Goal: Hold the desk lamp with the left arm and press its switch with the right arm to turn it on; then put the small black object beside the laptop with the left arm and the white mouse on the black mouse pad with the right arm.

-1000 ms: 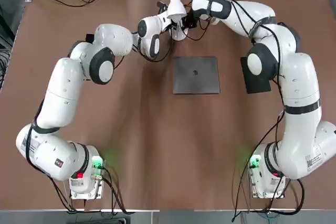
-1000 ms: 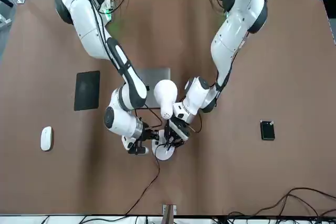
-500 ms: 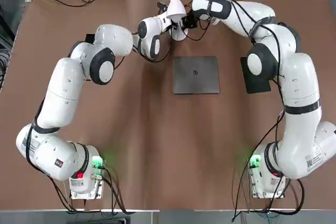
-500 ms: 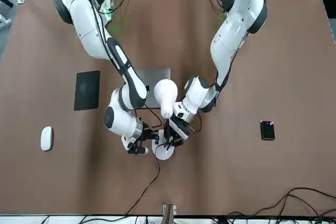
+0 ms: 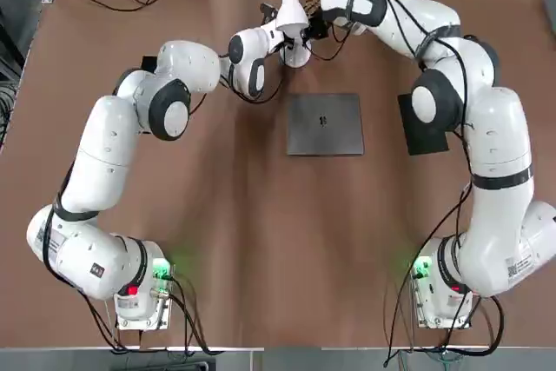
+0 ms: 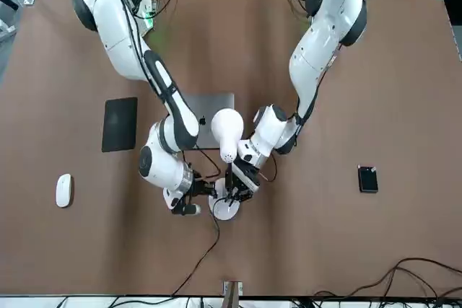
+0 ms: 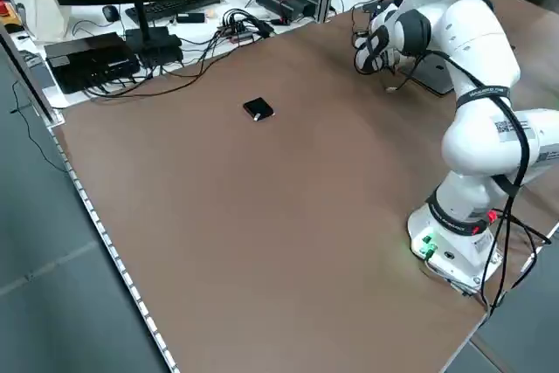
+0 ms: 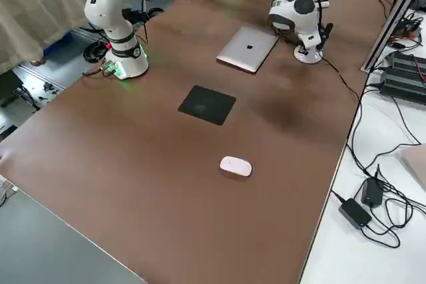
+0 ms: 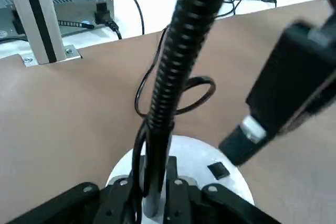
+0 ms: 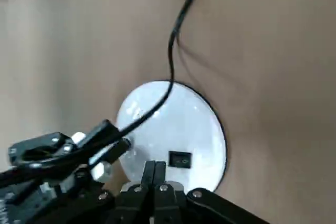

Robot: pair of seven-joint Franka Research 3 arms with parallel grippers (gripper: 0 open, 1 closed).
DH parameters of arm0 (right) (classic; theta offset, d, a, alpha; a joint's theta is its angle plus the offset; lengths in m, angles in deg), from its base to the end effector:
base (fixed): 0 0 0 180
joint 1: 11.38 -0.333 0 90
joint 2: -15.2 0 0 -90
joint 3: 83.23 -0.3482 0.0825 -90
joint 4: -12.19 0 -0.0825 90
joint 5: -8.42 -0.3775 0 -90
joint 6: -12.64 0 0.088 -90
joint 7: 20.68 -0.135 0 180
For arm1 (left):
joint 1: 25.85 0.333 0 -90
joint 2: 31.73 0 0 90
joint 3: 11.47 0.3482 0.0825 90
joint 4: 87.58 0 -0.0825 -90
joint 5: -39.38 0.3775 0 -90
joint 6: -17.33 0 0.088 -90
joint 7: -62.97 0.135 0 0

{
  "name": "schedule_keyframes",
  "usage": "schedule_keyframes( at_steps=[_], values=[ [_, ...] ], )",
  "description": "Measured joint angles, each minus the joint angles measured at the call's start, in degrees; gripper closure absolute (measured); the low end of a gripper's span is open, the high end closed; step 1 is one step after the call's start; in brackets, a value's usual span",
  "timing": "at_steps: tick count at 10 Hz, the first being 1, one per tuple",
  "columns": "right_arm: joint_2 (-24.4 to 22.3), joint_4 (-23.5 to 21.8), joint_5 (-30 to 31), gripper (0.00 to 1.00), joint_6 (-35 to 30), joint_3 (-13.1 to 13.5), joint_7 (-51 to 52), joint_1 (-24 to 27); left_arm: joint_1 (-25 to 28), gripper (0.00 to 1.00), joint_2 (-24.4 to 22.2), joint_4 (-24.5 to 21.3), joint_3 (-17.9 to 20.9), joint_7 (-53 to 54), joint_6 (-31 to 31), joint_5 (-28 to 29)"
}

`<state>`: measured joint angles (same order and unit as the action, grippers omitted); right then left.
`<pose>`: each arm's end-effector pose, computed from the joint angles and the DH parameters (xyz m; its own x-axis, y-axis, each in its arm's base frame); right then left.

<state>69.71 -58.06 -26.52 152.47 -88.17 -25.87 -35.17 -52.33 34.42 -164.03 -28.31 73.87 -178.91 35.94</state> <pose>0.7159 0.3812 0.2185 0.9945 -0.0781 0.0692 -0.0290 -0.8438 -0.5359 0.6537 -0.4808 0.1571 0.5286 -0.2460 0.8124 -0.5967 -0.7884 0.1494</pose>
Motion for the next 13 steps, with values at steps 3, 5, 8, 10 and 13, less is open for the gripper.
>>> schedule_keyframes(
  at_steps=[3,5,8,10,13],
  values=[
    [-0.96,-0.19,0.01,0.99,0.11,0.66,0.00,-0.18,0.00,0.78,0.02,-0.01,0.00,0.00,-0.01,0.00],
    [-0.23,-0.77,0.04,0.99,2.15,1.17,0.07,-0.53,0.00,0.78,0.04,-0.02,0.00,0.00,-0.01,0.00],
    [0.27,-0.99,0.04,0.99,3.52,1.26,0.08,-1.32,0.00,0.78,0.04,-0.02,0.00,0.00,-0.01,0.00],
    [0.38,-1.37,0.04,0.99,3.91,1.33,0.08,-2.01,0.00,0.78,0.06,-0.03,0.00,0.00,-0.01,0.00],
    [1.02,-1.82,0.04,0.99,4.08,2.05,0.08,-2.09,0.00,0.78,0.06,-0.05,0.00,0.00,-0.03,0.00]
  ],
)
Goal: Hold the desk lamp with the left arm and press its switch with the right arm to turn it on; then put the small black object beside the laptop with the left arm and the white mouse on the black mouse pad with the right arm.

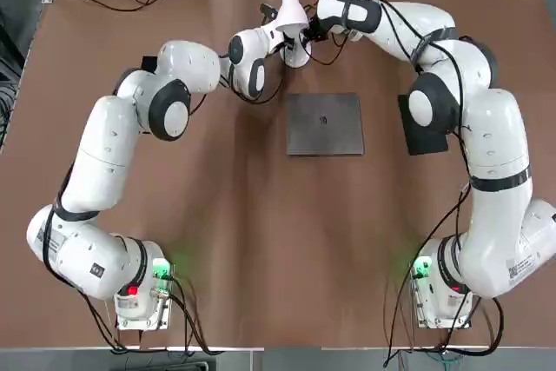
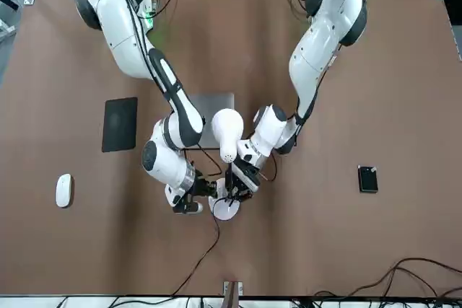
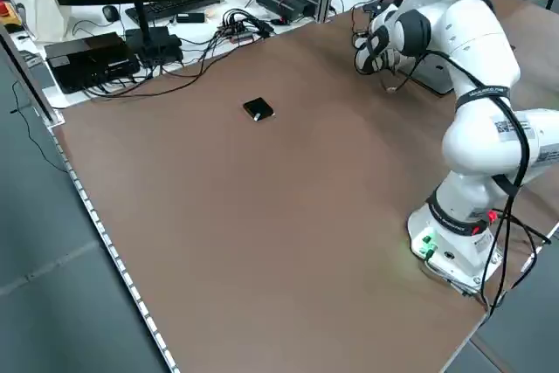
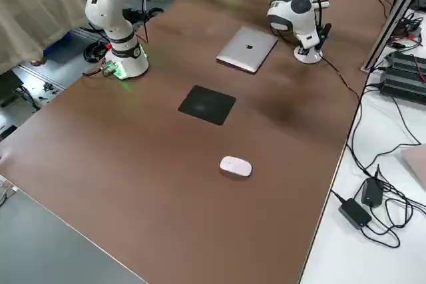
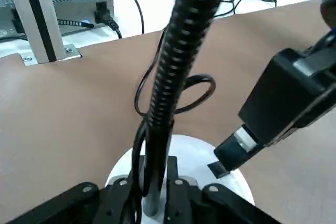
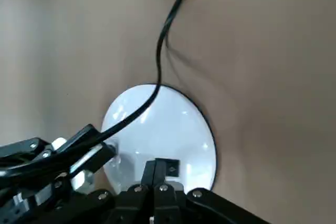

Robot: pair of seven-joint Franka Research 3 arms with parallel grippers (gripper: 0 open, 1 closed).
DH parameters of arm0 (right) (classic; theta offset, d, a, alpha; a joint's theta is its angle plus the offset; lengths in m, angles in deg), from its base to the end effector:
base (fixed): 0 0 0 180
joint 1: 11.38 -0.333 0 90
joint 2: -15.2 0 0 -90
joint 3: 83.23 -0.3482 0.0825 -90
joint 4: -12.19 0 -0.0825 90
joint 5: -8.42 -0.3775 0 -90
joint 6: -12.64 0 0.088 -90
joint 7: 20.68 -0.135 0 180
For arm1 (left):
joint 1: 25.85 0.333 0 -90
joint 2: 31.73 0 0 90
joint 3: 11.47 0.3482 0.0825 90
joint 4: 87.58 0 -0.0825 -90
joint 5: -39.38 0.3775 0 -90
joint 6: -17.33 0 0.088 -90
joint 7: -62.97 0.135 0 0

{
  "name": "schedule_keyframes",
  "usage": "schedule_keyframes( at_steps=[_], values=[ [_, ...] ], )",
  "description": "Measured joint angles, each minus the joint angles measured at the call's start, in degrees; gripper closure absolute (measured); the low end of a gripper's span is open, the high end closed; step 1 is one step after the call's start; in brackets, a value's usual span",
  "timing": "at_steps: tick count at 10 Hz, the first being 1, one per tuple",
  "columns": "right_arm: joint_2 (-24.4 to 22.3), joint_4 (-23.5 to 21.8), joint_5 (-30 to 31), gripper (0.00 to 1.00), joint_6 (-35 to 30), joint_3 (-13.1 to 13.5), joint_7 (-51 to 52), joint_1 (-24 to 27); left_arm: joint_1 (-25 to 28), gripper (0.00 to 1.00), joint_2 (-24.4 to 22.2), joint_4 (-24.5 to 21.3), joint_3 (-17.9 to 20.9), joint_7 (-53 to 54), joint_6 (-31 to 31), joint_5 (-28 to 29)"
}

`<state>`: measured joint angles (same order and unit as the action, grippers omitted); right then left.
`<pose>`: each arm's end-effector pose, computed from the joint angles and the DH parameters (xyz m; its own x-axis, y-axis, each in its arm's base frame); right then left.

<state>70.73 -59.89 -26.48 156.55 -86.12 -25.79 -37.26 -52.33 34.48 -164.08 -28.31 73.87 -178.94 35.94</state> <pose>0.7104 0.3820 0.1942 0.9905 -0.0909 0.1027 -0.0279 -0.8666 -0.4983 0.6533 -0.4807 0.1559 0.5296 -0.2466 0.8116 -0.5966 -0.7885 0.1496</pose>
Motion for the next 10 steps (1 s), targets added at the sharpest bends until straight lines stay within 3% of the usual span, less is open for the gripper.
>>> schedule_keyframes(
  at_steps=[10],
  values=[
    [0.06,-1.15,0.00,0.99,1.82,0.25,0.00,-1.05,-0.01,0.78,0.01,-0.03,0.00,0.00,0.00,0.00]
  ],
)
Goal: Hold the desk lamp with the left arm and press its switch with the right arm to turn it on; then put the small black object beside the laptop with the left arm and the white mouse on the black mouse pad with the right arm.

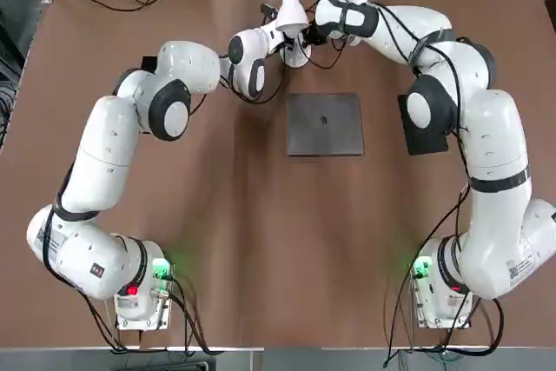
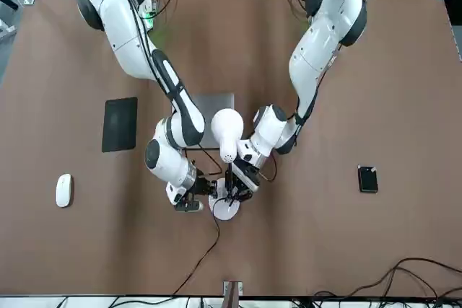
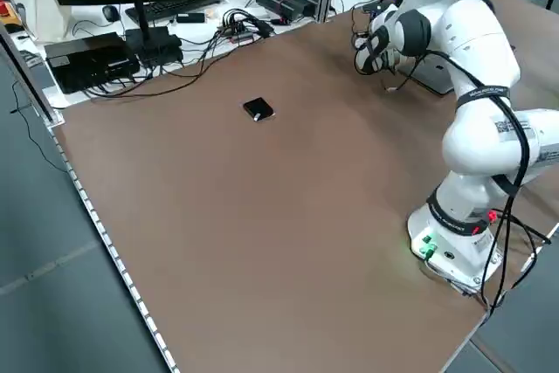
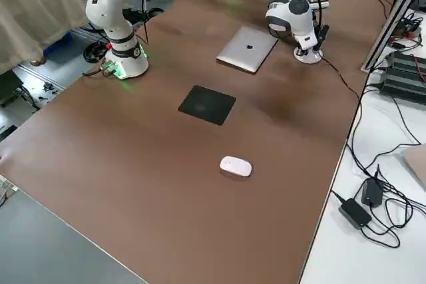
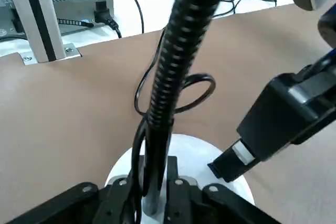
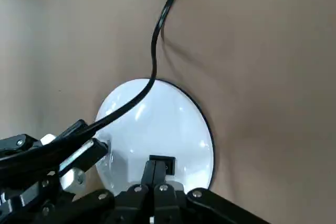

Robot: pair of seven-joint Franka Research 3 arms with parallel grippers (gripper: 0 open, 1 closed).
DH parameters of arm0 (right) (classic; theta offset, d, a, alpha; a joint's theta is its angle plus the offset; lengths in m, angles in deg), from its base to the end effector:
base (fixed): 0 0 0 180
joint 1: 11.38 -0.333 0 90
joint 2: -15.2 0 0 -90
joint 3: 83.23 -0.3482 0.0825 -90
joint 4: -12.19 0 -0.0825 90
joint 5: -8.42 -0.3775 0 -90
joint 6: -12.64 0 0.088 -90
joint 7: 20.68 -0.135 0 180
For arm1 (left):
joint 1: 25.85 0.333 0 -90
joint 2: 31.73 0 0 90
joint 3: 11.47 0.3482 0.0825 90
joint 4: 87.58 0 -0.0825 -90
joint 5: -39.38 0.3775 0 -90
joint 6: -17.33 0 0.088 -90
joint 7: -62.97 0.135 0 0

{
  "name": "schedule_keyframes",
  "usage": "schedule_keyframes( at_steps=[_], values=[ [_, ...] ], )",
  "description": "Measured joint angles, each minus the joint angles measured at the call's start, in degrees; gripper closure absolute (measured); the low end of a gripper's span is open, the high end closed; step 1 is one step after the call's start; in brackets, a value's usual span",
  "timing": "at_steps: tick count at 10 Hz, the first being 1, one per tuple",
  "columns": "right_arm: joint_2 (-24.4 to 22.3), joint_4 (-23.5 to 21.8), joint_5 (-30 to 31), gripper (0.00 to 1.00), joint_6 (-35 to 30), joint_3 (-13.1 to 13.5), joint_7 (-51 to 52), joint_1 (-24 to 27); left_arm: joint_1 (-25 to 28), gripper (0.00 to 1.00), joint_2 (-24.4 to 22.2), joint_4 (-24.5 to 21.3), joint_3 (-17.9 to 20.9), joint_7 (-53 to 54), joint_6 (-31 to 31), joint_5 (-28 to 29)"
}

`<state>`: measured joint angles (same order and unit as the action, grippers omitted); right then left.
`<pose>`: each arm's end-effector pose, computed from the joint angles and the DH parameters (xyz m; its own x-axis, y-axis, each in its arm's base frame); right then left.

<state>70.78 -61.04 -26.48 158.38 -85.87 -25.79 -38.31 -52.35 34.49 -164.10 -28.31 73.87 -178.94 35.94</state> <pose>0.7033 0.3891 0.1870 0.9895 -0.0885 0.1146 -0.0214 -0.8720 -0.4890 0.6530 -0.4809 0.1556 0.5298 -0.2471 0.8113 -0.5968 -0.7883 0.1497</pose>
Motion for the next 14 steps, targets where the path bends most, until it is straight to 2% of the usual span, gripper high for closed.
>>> schedule_keyframes(
  at_steps=[6,14],
  values=[
    [0.01,-1.16,-0.42,0.99,4.78,0.33,-0.15,-3.32,0.07,0.78,0.06,-0.15,0.56,0.00,0.00,-0.01],
    [-0.02,-1.00,-2.05,0.99,4.79,0.45,-0.15,-4.27,0.12,0.77,0.06,-0.24,0.63,0.00,-0.18,-0.01]
  ],
)
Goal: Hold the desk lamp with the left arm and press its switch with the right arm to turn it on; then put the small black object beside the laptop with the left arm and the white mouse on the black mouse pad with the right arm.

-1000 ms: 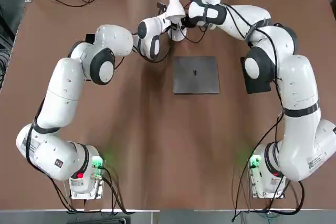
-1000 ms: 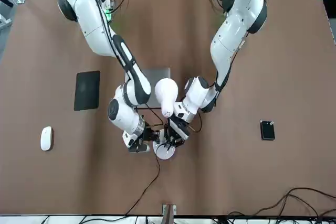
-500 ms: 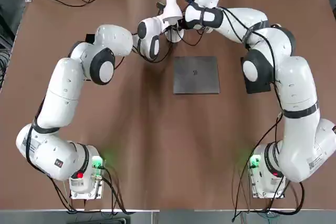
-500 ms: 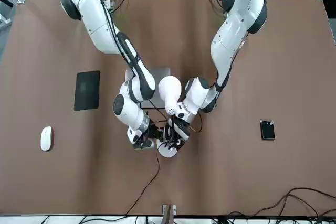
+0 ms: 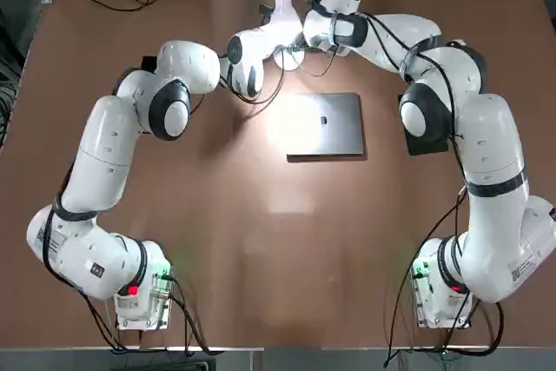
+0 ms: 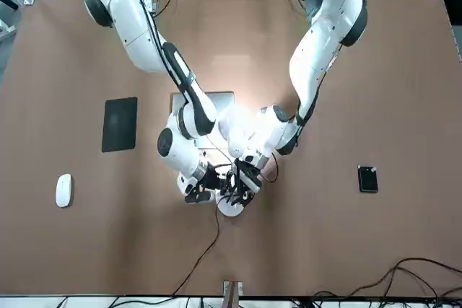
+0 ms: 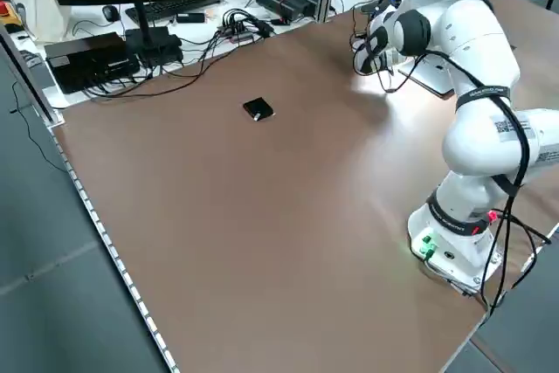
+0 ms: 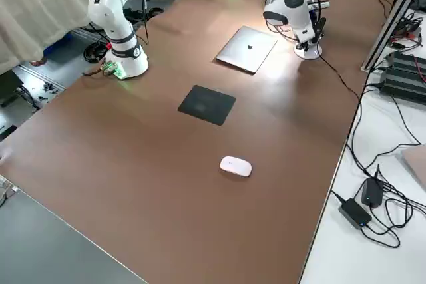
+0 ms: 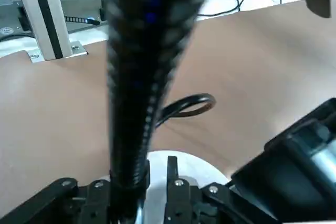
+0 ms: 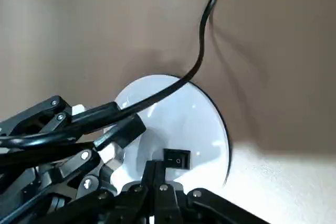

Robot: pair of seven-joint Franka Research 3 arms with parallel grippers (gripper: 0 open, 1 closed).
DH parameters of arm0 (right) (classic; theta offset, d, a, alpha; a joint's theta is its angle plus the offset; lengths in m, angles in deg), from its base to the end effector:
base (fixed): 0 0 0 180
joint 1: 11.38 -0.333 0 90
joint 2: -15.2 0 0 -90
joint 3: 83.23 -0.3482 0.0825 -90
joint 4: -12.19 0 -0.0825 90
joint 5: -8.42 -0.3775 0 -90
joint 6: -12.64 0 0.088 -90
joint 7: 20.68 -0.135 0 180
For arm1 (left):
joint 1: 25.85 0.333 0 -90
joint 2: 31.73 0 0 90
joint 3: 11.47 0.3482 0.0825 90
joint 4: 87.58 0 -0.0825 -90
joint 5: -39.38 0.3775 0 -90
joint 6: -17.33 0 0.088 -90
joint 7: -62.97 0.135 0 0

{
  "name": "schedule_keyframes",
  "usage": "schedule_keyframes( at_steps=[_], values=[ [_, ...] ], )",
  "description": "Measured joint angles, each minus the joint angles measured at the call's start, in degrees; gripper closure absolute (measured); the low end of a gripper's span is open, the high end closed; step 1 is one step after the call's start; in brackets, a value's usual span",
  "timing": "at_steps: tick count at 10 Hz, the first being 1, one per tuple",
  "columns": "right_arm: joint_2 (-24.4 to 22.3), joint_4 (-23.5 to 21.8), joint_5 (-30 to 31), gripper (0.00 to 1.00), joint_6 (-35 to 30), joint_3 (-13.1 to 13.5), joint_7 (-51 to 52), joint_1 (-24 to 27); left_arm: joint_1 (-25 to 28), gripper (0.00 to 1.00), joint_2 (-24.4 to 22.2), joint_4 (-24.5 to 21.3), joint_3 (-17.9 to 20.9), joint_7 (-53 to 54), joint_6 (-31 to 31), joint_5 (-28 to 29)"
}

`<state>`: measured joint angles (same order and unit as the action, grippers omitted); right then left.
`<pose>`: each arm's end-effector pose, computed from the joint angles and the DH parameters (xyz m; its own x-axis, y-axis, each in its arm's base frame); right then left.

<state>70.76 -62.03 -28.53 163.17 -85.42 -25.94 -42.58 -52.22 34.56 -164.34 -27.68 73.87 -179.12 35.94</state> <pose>0.6807 0.4308 0.1873 0.9837 -0.0853 0.1581 0.0060 -0.8639 -0.5037 0.6557 -0.4745 0.1519 0.5293 -0.2519 0.8102 -0.5920 -0.7936 0.1400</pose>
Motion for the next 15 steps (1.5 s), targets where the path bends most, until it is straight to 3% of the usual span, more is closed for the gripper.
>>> schedule_keyframes(
  at_steps=[4,5,8,10,11,14,15],
  values=[
    [-1.56,1.87,-0.23,0.96,-8.71,0.26,-0.17,1.11,-0.02,0.77,0.01,-0.11,-0.05,-0.01,-0.02,0.00],
    [-2.55,2.09,-0.27,0.89,-12.39,0.32,-0.23,2.76,-0.21,0.75,0.01,-0.11,-0.15,-0.02,-0.03,0.00],
    [-4.90,2.44,0.14,0.45,-22.09,0.50,0.35,9.68,-0.32,0.74,0.01,-0.10,-0.15,-0.05,-0.03,0.00],
    [-6.17,2.49,4.77,0.15,-26.05,0.70,1.28,14.22,-0.27,0.63,0.01,-0.09,-0.13,-0.05,-0.04,0.01],
    [-6.83,2.52,8.44,0.00,-28.02,0.77,1.37,16.29,-0.21,0.50,0.01,-0.10,-0.13,-0.06,-0.05,0.01],
    [-9.94,2.65,19.23,0.00,-34.08,0.95,3.54,23.12,-0.19,0.05,-0.03,-0.49,-0.15,-0.06,-0.09,0.01],
    [-10.78,2.65,22.16,0.00,-35.40,0.99,6.02,25.68,-0.20,0.00,-0.16,-1.28,-0.18,-0.04,-0.09,0.01]
  ],
)
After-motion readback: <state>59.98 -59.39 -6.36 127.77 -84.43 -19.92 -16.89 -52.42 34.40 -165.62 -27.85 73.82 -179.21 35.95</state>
